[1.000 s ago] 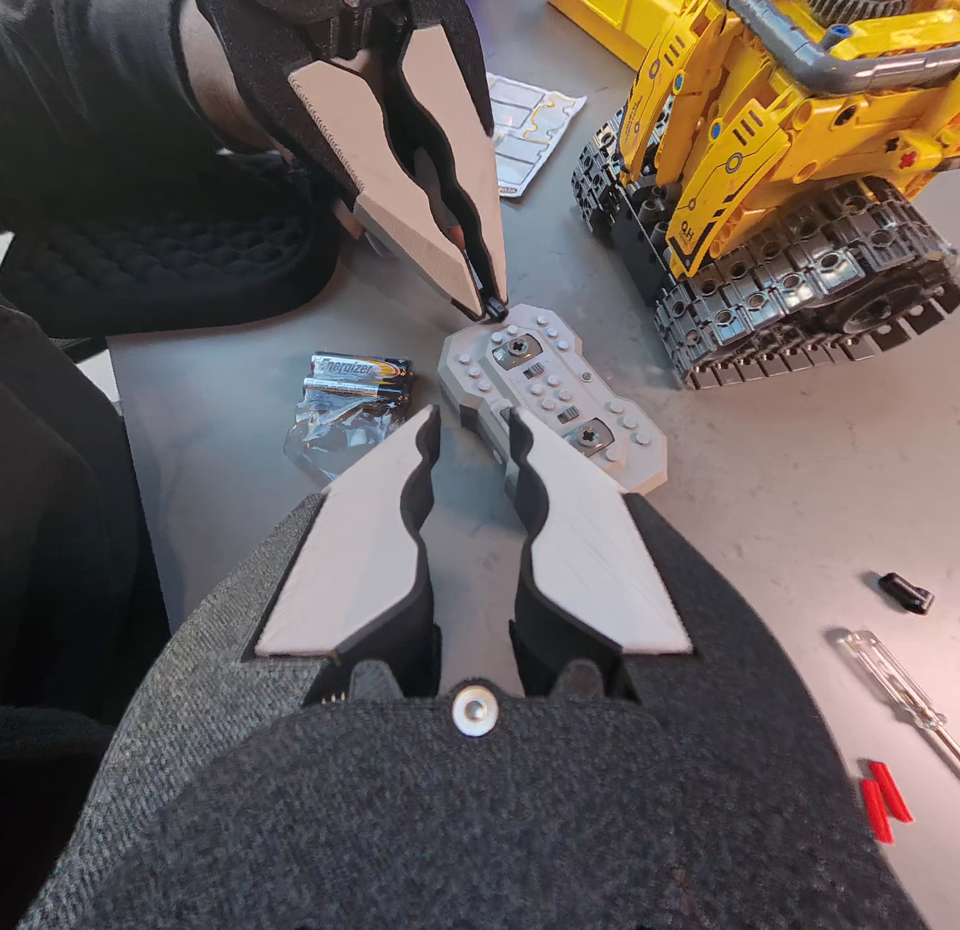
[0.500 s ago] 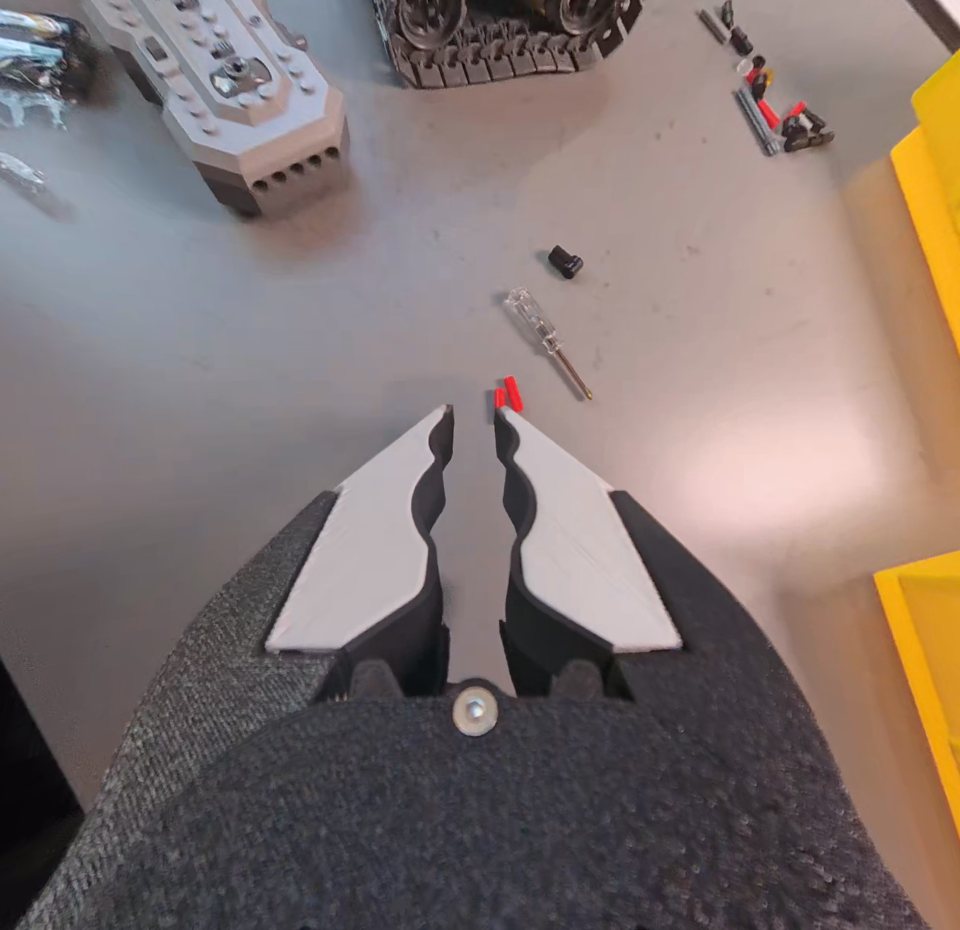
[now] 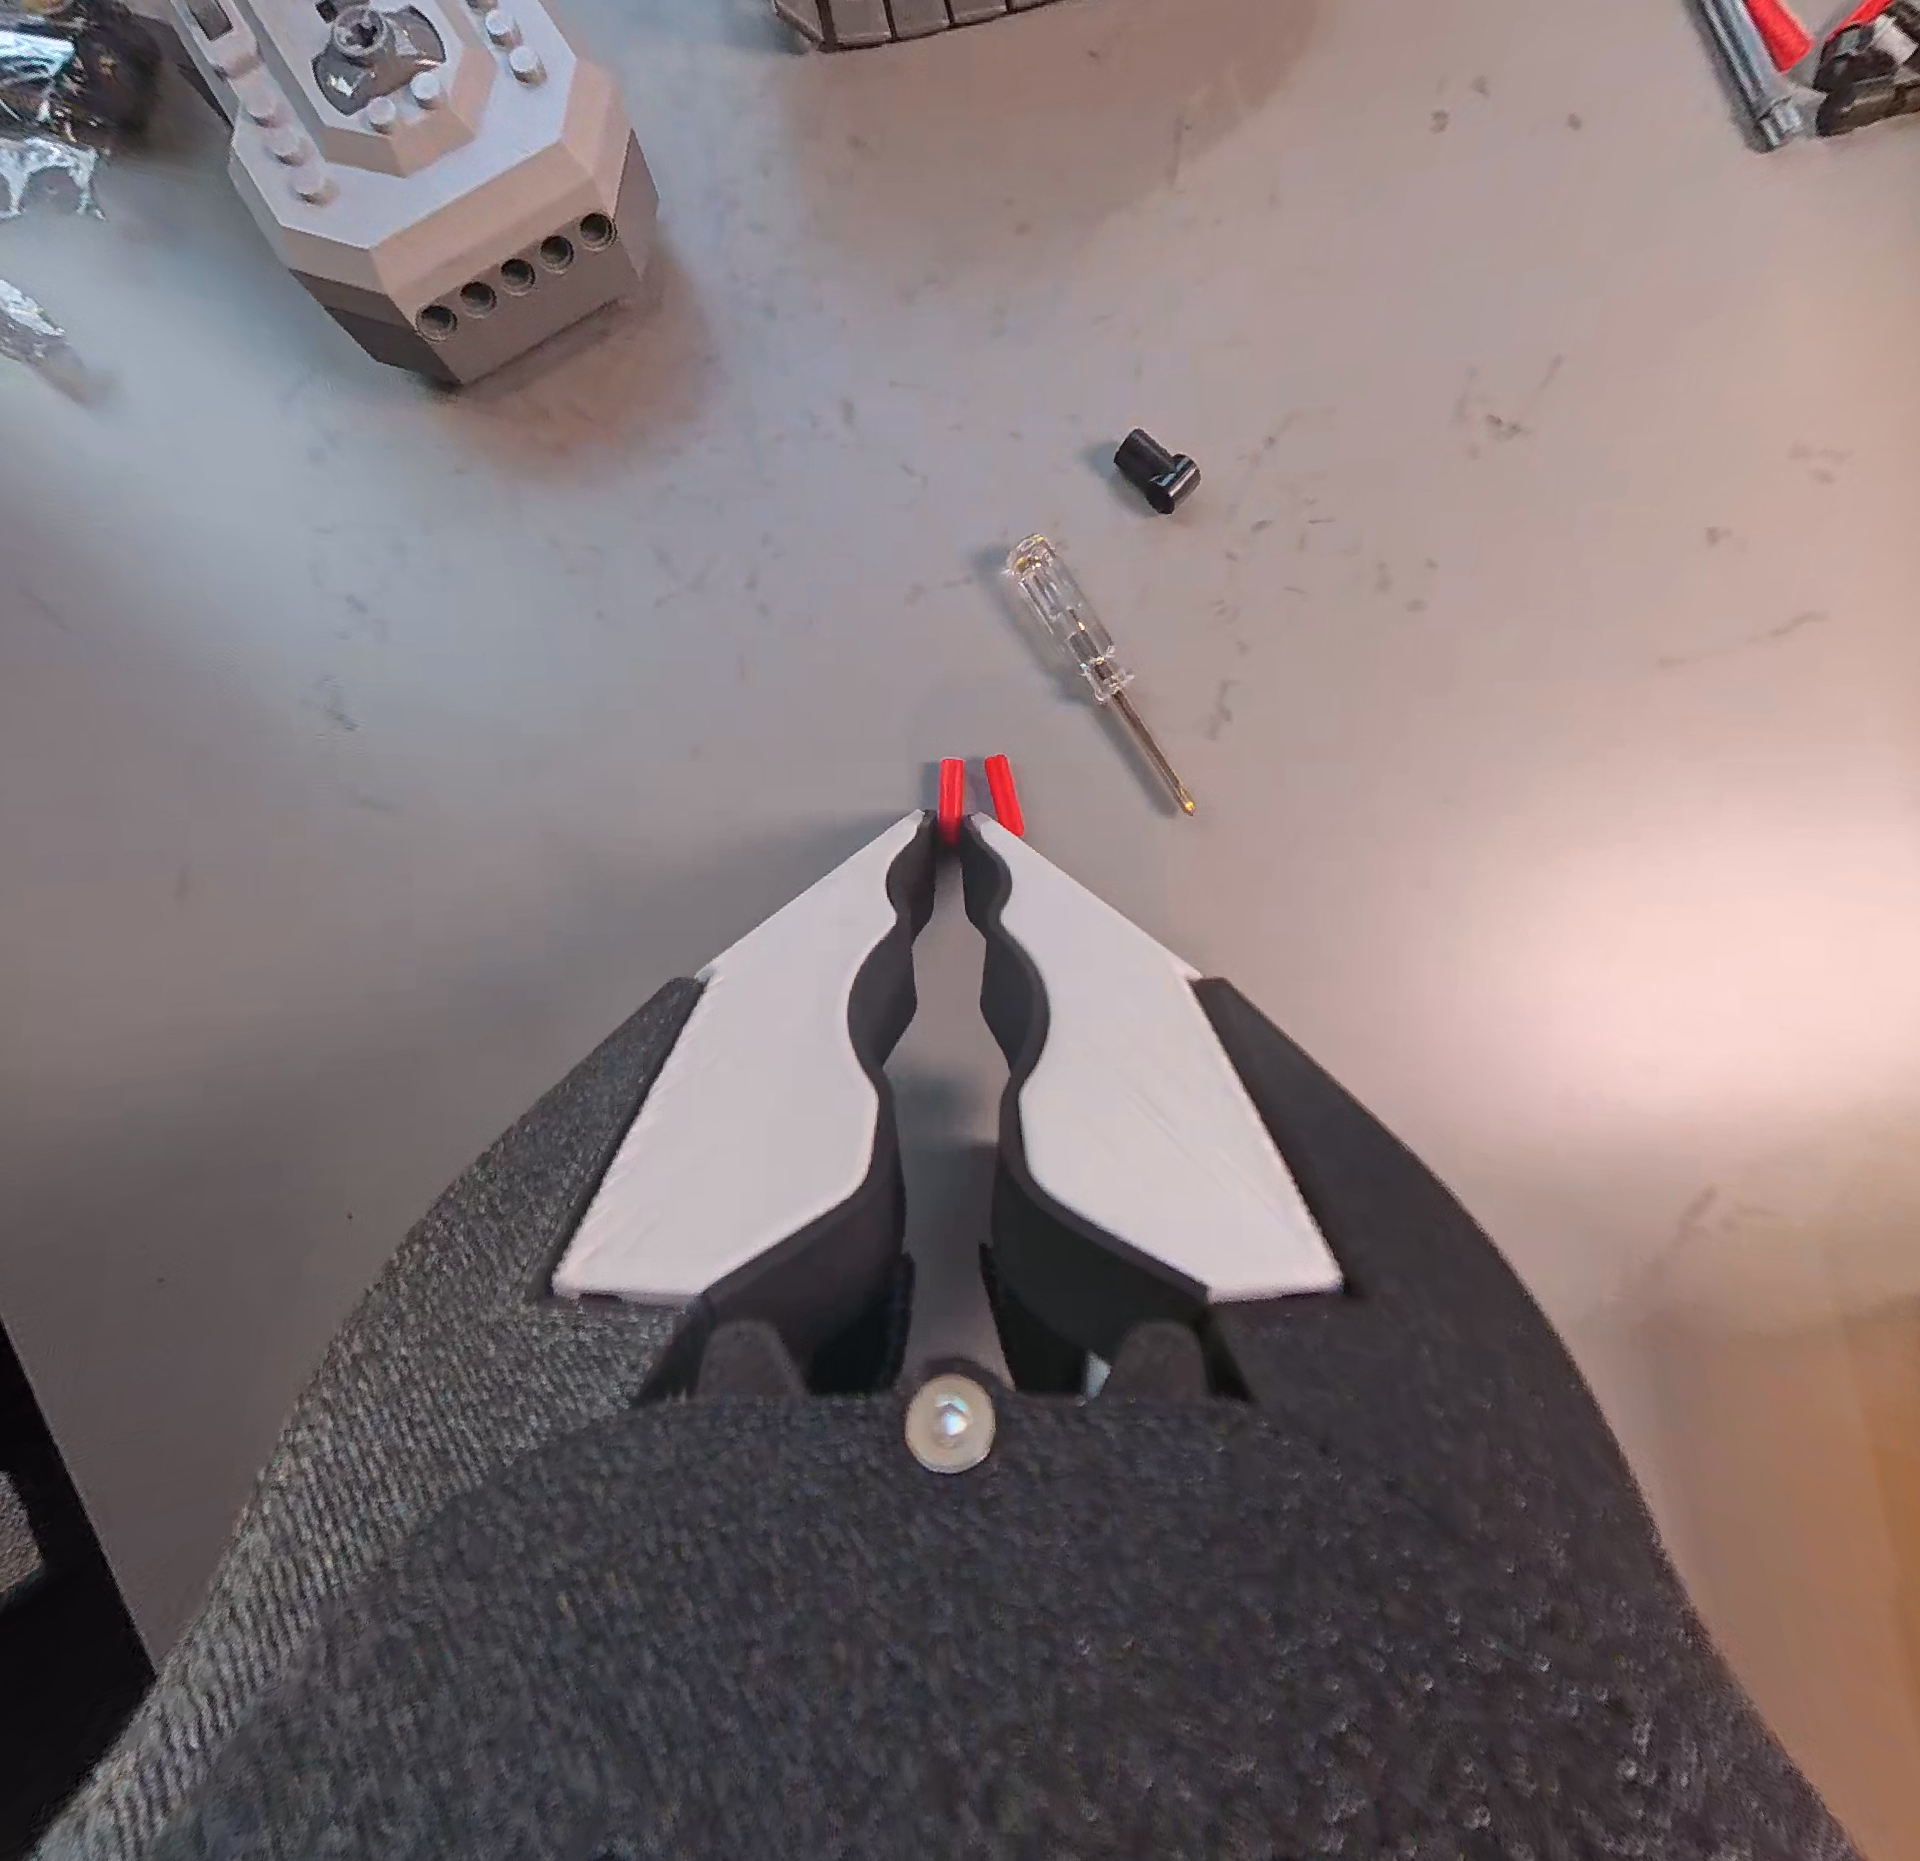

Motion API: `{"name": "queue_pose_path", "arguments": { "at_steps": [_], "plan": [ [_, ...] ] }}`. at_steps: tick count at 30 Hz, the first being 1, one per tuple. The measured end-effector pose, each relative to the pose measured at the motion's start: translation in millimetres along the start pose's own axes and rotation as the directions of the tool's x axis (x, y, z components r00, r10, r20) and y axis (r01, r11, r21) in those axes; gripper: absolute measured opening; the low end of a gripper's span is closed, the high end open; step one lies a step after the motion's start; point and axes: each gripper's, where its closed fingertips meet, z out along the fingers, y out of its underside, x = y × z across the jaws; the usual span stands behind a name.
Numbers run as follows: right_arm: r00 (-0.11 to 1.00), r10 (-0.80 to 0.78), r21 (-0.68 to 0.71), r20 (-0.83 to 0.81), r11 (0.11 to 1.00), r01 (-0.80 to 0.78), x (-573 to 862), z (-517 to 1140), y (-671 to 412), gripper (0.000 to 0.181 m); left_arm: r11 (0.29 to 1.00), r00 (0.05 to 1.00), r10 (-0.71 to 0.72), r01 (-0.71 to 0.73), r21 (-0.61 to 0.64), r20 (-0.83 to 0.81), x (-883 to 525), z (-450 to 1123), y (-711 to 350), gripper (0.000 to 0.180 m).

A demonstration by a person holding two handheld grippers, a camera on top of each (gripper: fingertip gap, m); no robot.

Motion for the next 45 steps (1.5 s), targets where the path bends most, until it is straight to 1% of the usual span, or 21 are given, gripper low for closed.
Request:
{"name": "queue_pose_path", "arguments": {
  "at_steps": [2, 4, 8, 11, 16, 18, 21, 27, 30, 36, 40, 45],
  "plan": [
    [1.0, -0.017, 0.002, 0.015, 1.0, 0.017, 0, 0, -1, 0.003, 1.0, 1.0, 0.002, -0.002, -0.006, -0.002, 0, 4, 0, 0.006],
    [0.998, -0.067, 0.019, 0.016, 0.998, 0.066, -3, 2, -4, 0.003, 1.0, 1.0, 0.001, -0.001, -0.021, -0.001, -1, 8, 1, 0.006],
    [0.978, -0.197, 0.139, 0.067, 0.973, 0.186, -37, 0, -30, 0.003, 0.999, 1.0, 0.0, 0.0, -0.04, -0.002, 1, 13, 3, 0.006],
    [0.96, -0.264, 0.16, 0.093, 0.956, 0.248, -58, 0, -38, 0.003, 0.996, 1.0, 0.011, -0.012, -0.083, -0.021, 7, 19, 9, 0.006],
    [0.922, -0.352, 0.226, 0.159, 0.922, 0.313, -95, -2, -49, 0.003, 0.98, 0.996, 0.075, -0.081, -0.182, -0.039, 19, 37, 24, 0.006],
    [0.907, -0.384, 0.273, 0.171, 0.903, 0.331, -108, -6, -57, 0.003, 0.975, 0.995, 0.087, -0.095, -0.199, -0.05, 23, 43, 26, 0.006],
    [0.891, -0.421, 0.303, 0.172, 0.883, 0.359, -119, -9, -64, 0.003, 0.97, 0.994, 0.095, -0.105, -0.219, -0.055, 27, 50, 27, 0.006],
    [0.866, -0.465, 0.311, 0.182, 0.863, 0.398, -132, -4, -68, 0.003, 0.952, 0.993, 0.113, -0.121, -0.28, -0.043, 31, 63, 36, 0.006],
    [0.86, -0.478, 0.294, 0.178, 0.86, 0.417, -133, 0, -65, 0.003, 0.954, 0.993, 0.108, -0.114, -0.278, -0.038, 32, 64, 36, 0.006],
    [0.864, -0.472, 0.317, 0.174, 0.858, 0.405, -133, -3, -69, 0.003, 0.965, 0.996, 0.08, -0.086, -0.248, -0.035, 32, 63, 31, 0.006],
    [0.86, -0.483, 0.286, 0.165, 0.858, 0.427, -133, -1, -66, 0.003, 0.959, 0.996, 0.082, -0.089, -0.269, -0.036, 32, 64, 34, 0.006],
    [0.851, -0.504, 0.224, 0.15, 0.855, 0.467, -131, 7, -59, 0.003, 0.94, 0.995, 0.1, -0.101, -0.327, -0.019, 30, 67, 44, 0.006]
  ]
}}
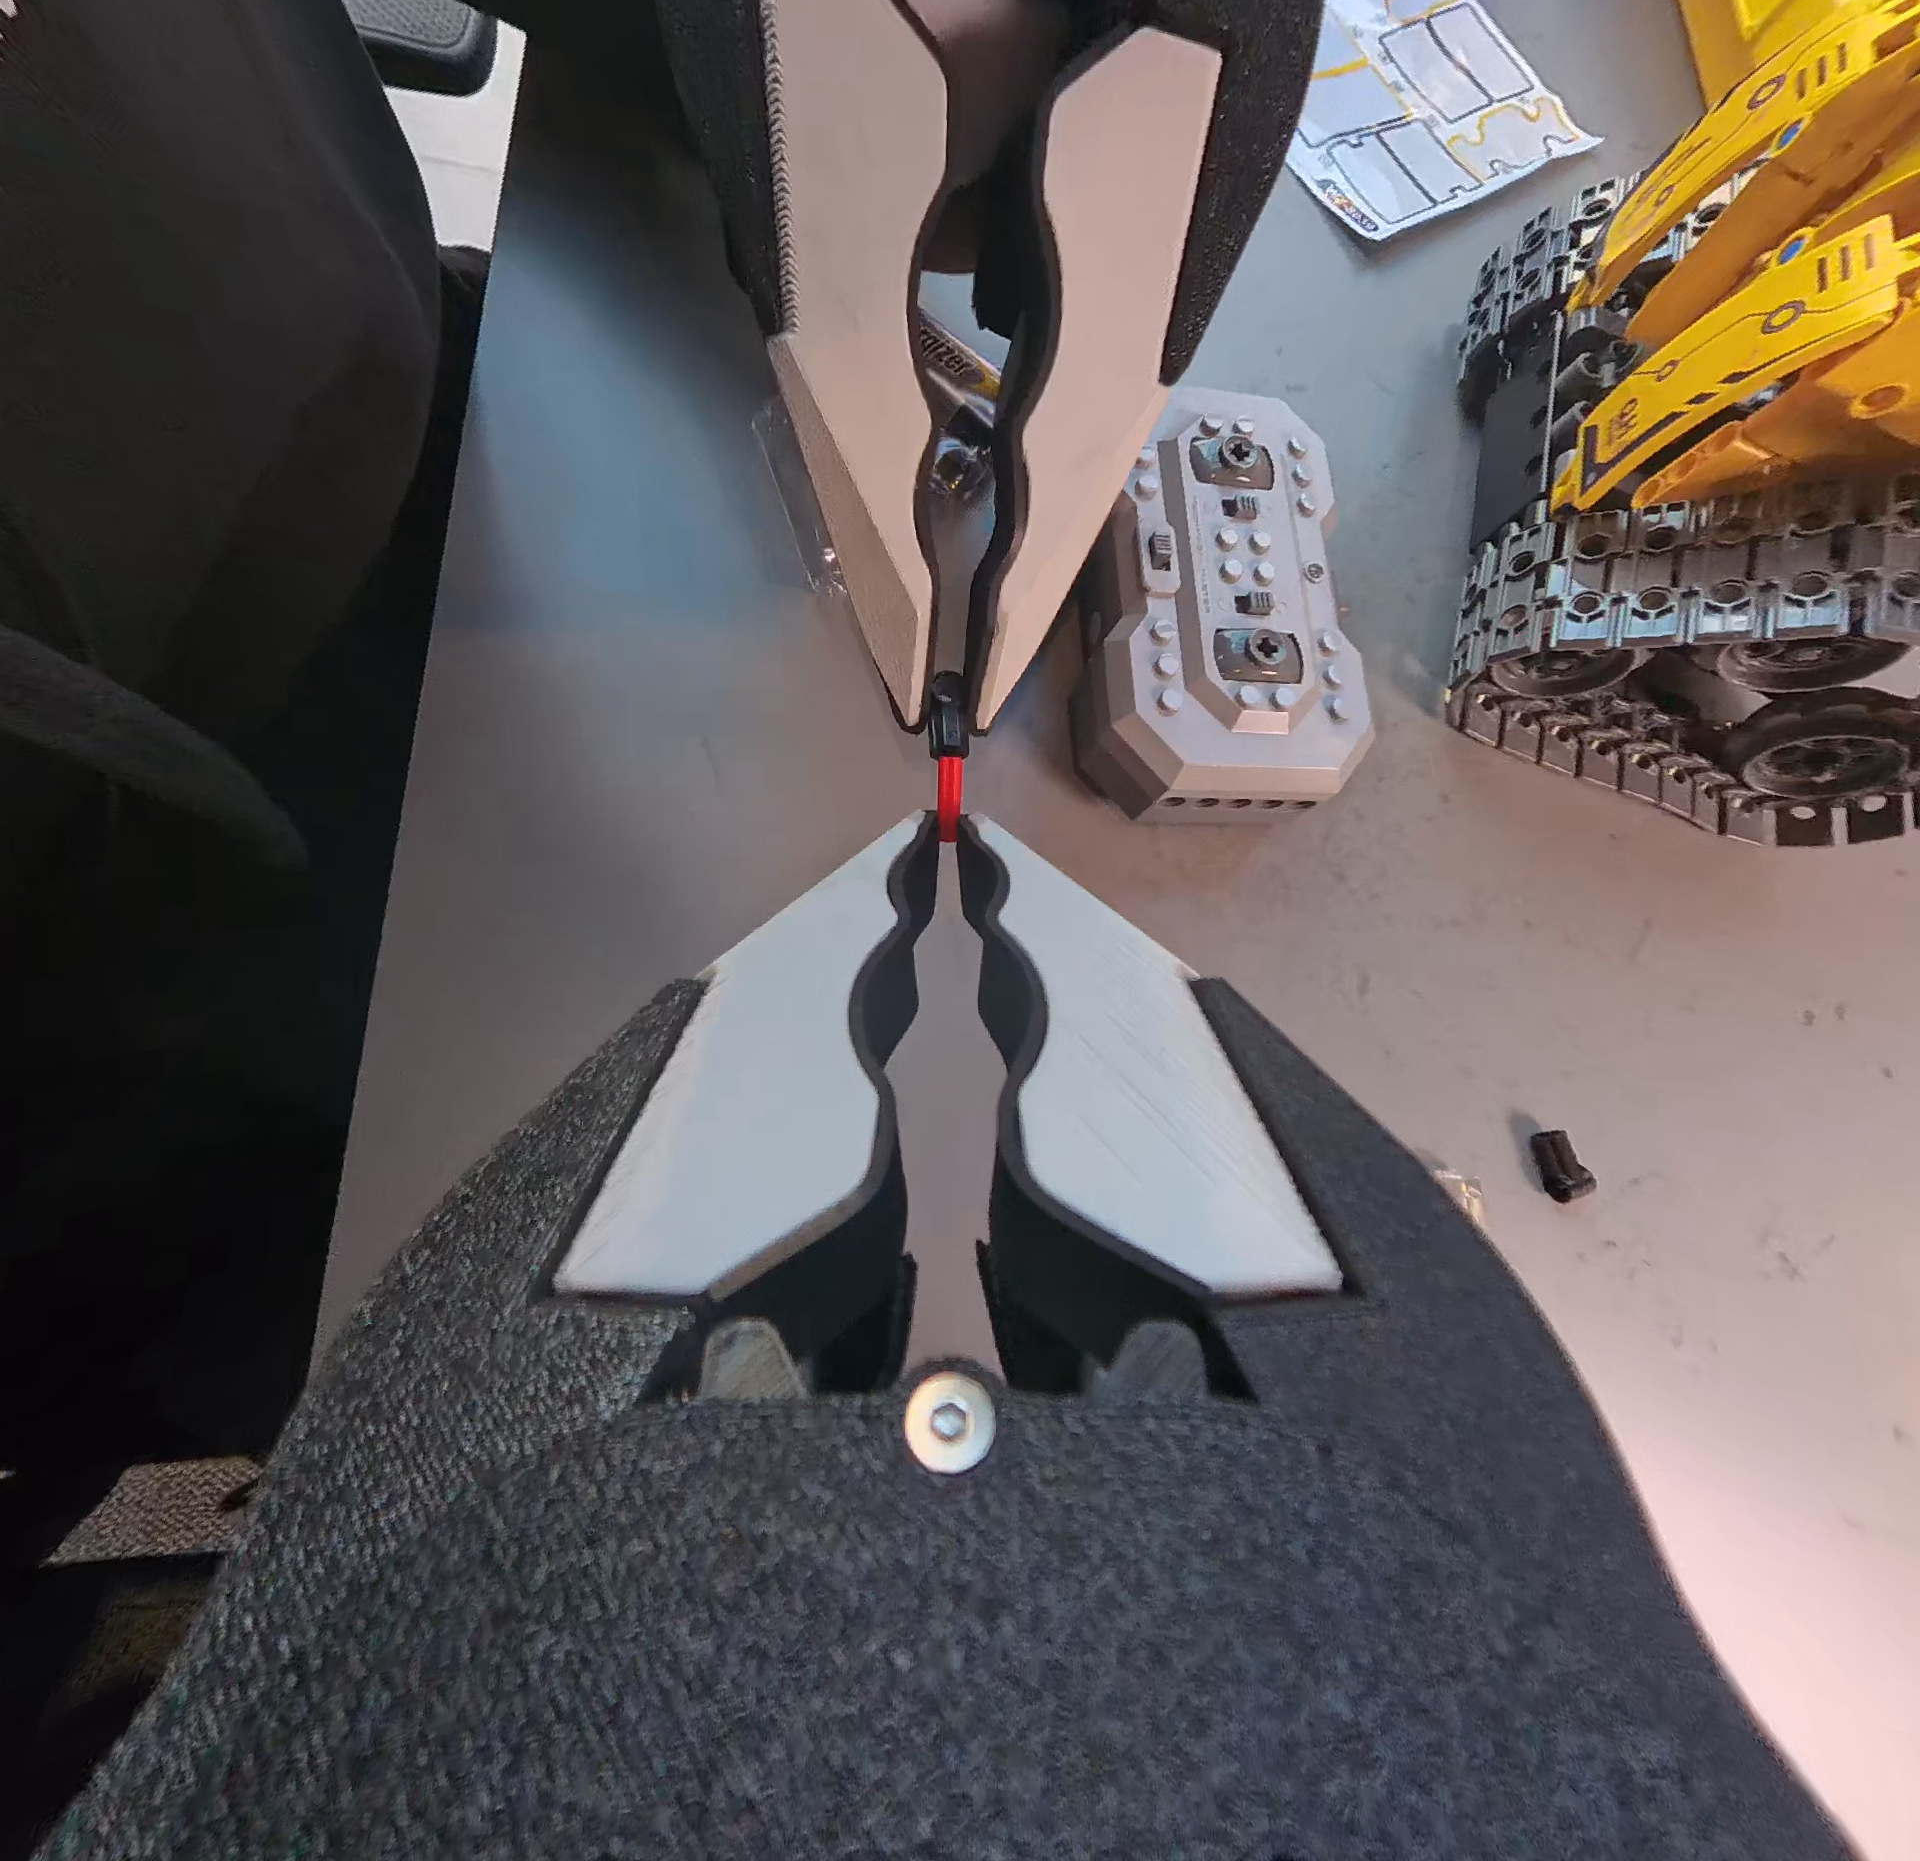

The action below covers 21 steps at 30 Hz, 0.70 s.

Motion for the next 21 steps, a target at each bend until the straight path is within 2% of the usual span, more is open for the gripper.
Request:
{"name": "queue_pose_path", "arguments": {
  "at_steps": [10, 13, 17, 21],
  "plan": [
    [0.999, -0.037, -0.121, -0.019, 0.992, 0.034, -5, 15, 24, 0.003, 0.984, 1.0, -0.01, 0.01, -0.179, 0.006, 4, 18, 28, 0.006],
    [0.999, -0.028, -0.108, -0.021, 0.994, 0.026, -7, 14, 23, 0.003, 0.984, 1.0, -0.017, 0.018, -0.179, 0.006, 4, 18, 28, 0.008],
    [0.998, -0.035, -0.076, -0.043, 0.997, 0.032, -5, 9, 16, 0.003, 0.985, 1.0, -0.026, 0.029, -0.171, 0.016, 1, 13, 25, 0.026],
    [0.996, -0.061, -0.001, -0.069, 0.998, 0.061, -6, 1, -3, 0.003, 0.995, 0.994, -0.102, 0.101, -0.025, -0.046, 7, 2, -1, 0.018]
  ]
}}
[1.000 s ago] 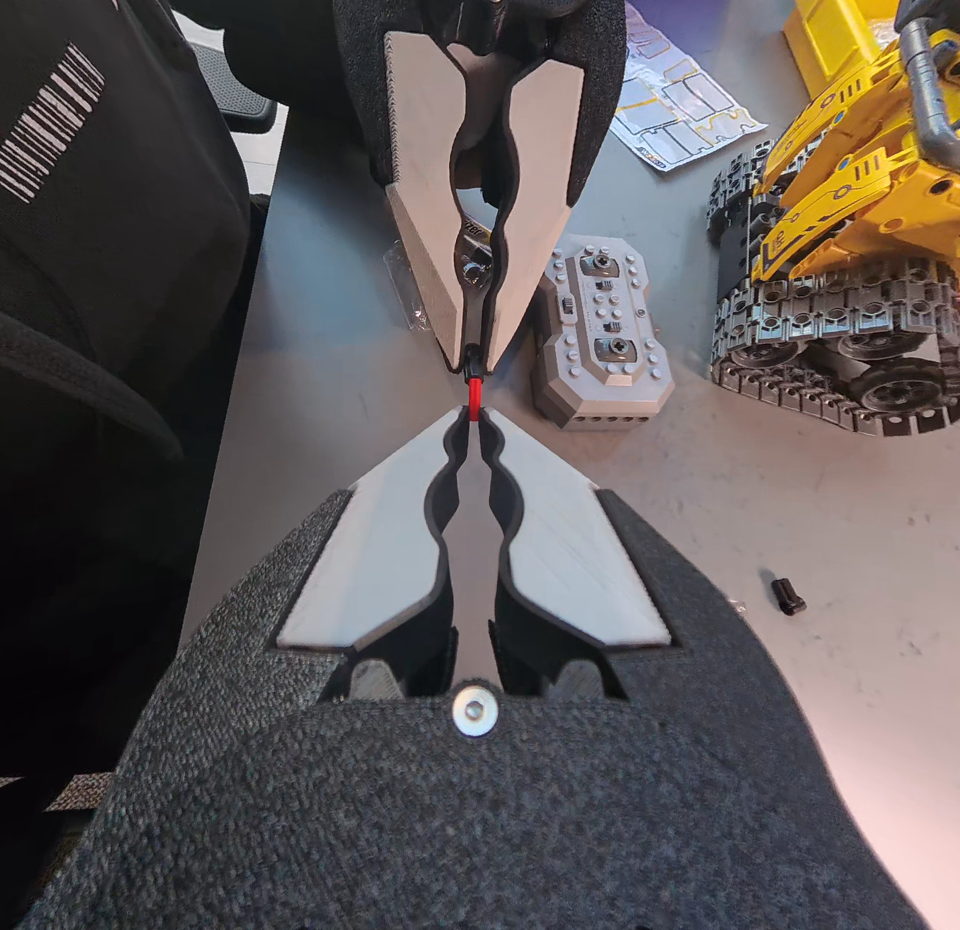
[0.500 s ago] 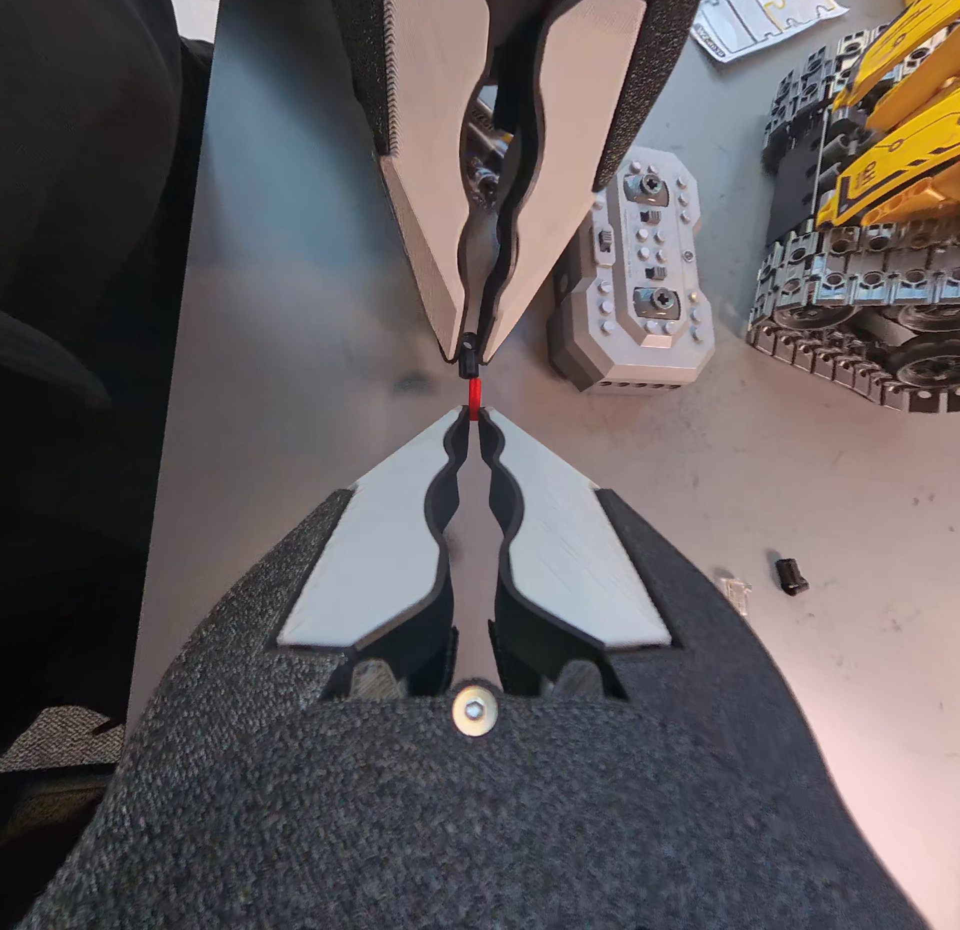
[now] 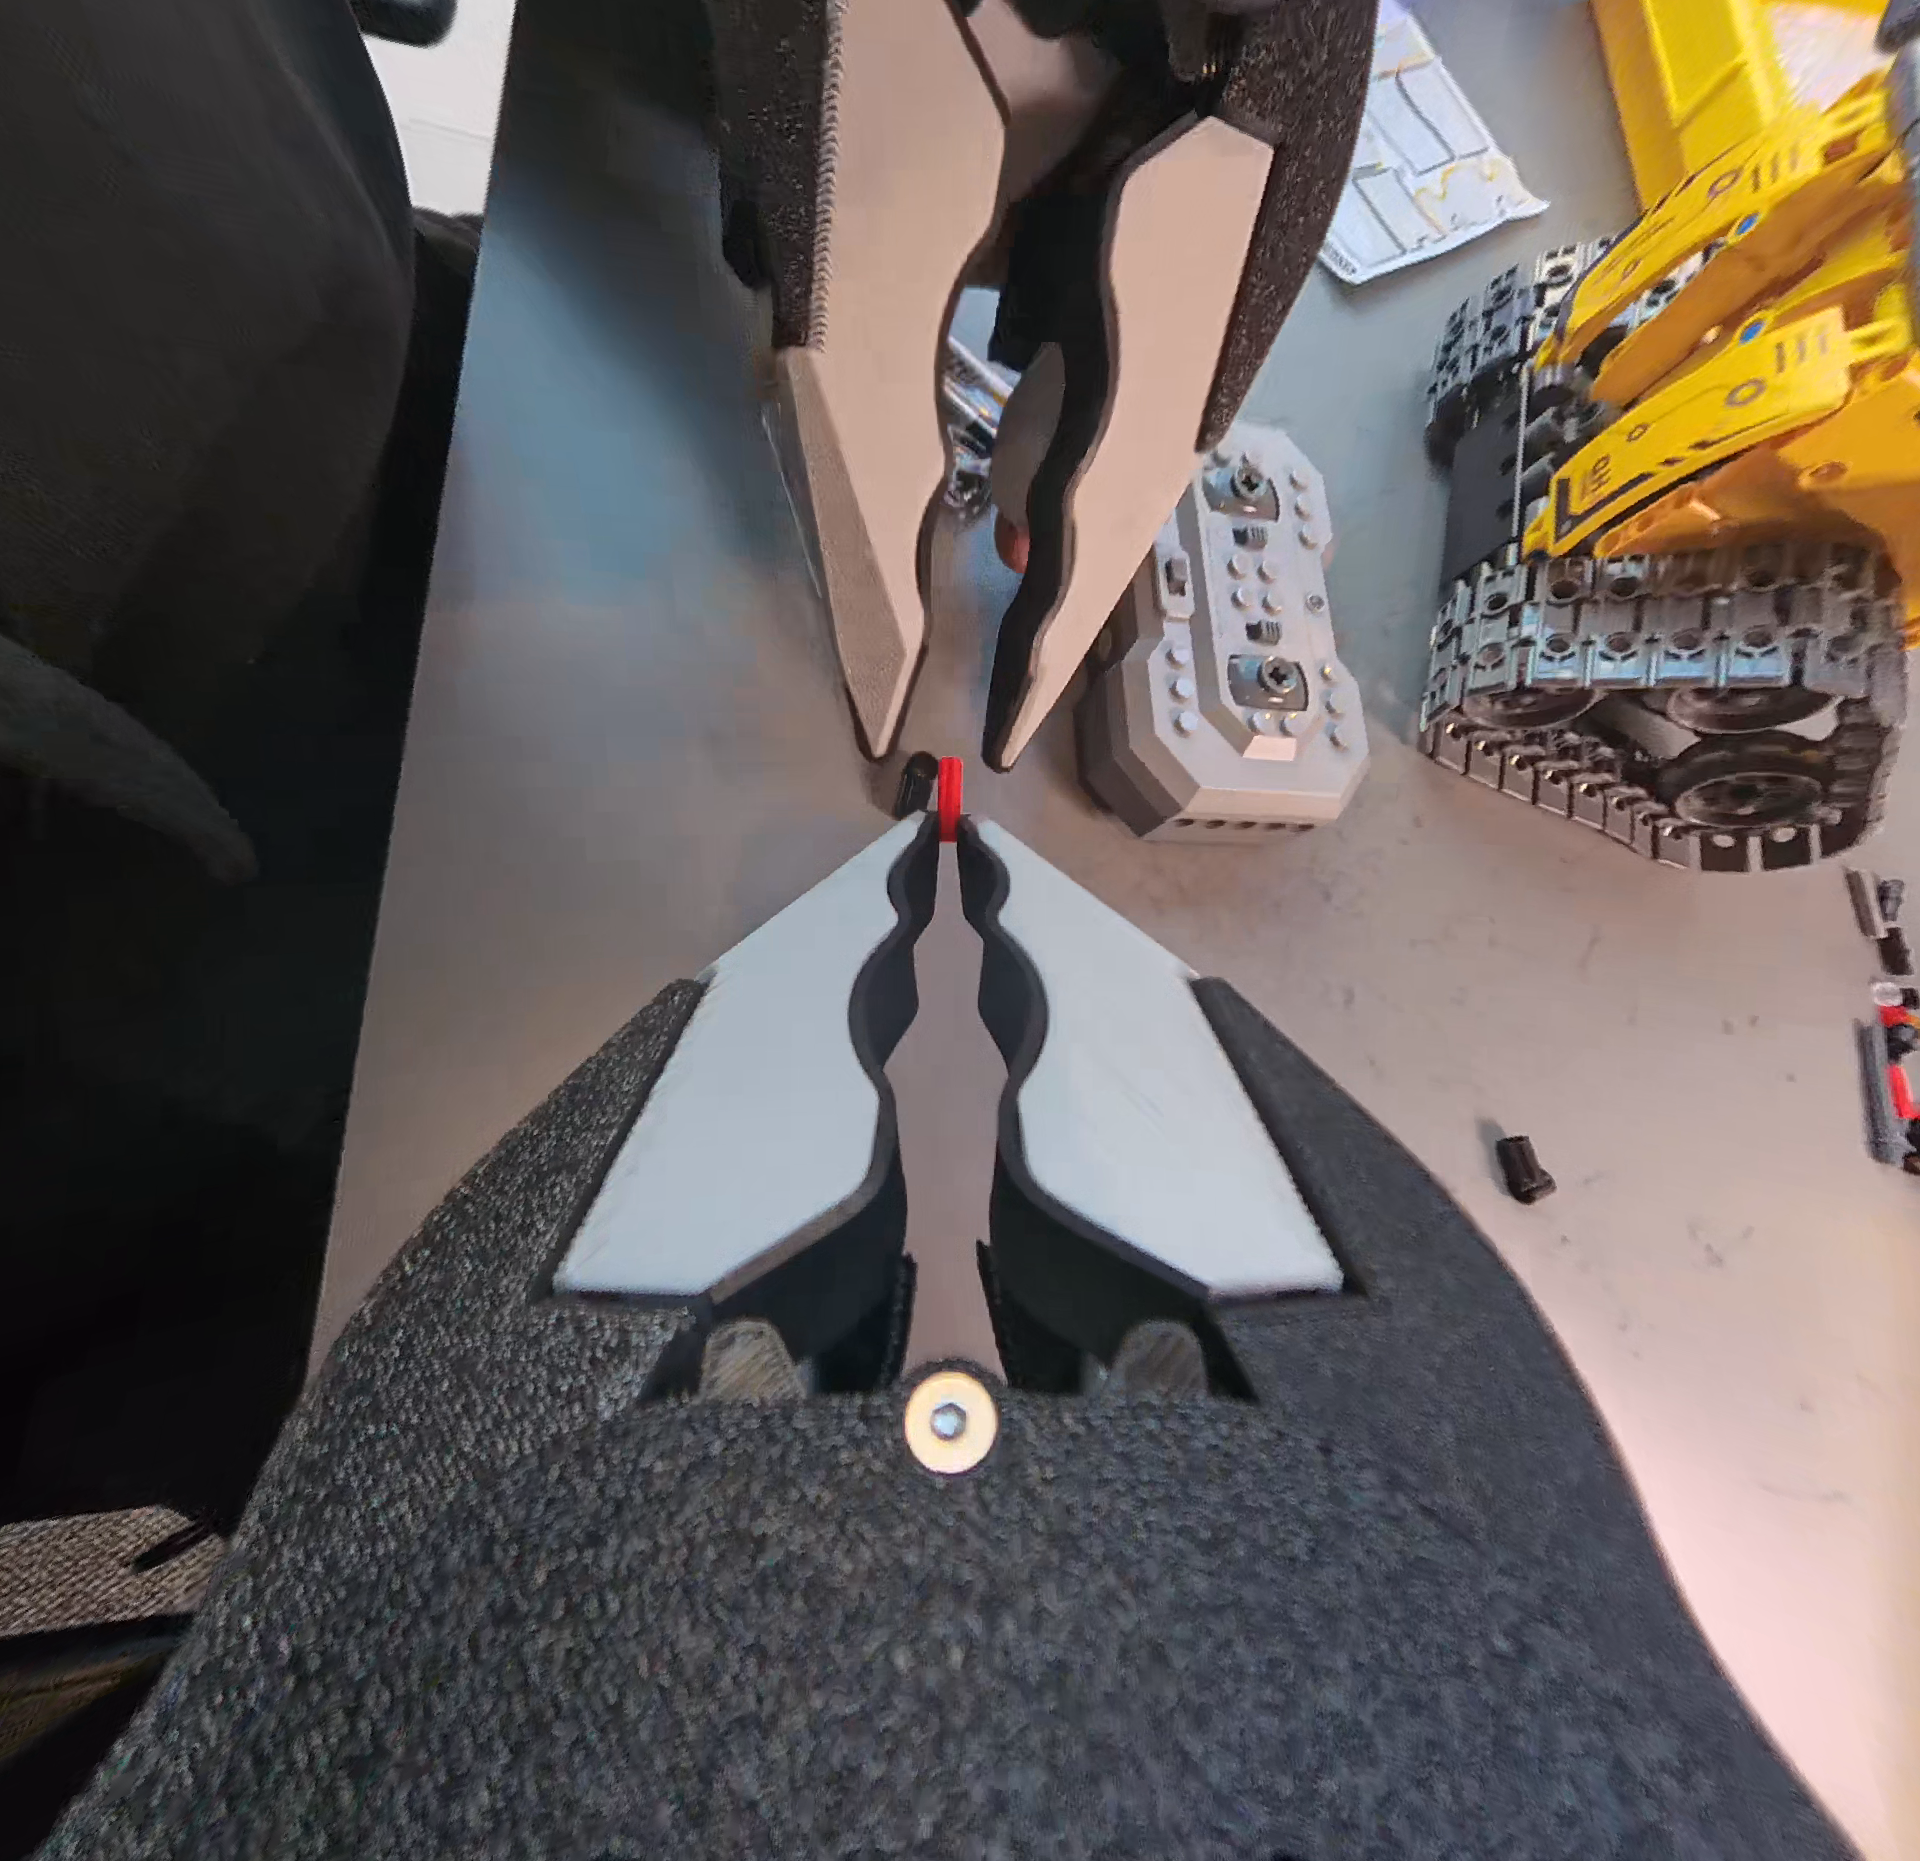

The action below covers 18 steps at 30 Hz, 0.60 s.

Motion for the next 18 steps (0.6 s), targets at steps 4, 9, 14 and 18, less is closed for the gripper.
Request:
{"name": "queue_pose_path", "arguments": {
  "at_steps": [4, 9, 14, 18],
  "plan": [
    [0.999, -0.035, 0.033, -0.016, 0.999, 0.035, -1, -3, -12, 0.003, 0.998, 0.998, -0.045, 0.047, 0.048, -0.043, 2, -5, -7, 0.008],
    [0.999, -0.04, 0.063, -0.022, 0.997, 0.042, -1, -8, -18, 0.003, 0.996, 0.999, -0.002, 0.007, 0.092, -0.051, 7, -10, -13, 0.003],
    [0.991, 0.125, 0.243, 0.051, 0.961, -0.133, -1, -22, -35, 0.008, 0.972, 0.995, 0.088, -0.078, 0.22, -0.039, 14, -21, -28, 0.003],
    [0.979, 0.188, 0.326, 0.08, 0.923, -0.204, -2, -29, -42, 0.005, 0.958, 0.992, 0.123, -0.111, 0.263, -0.033, 19, -25, -35, 0.003]
  ]
}}
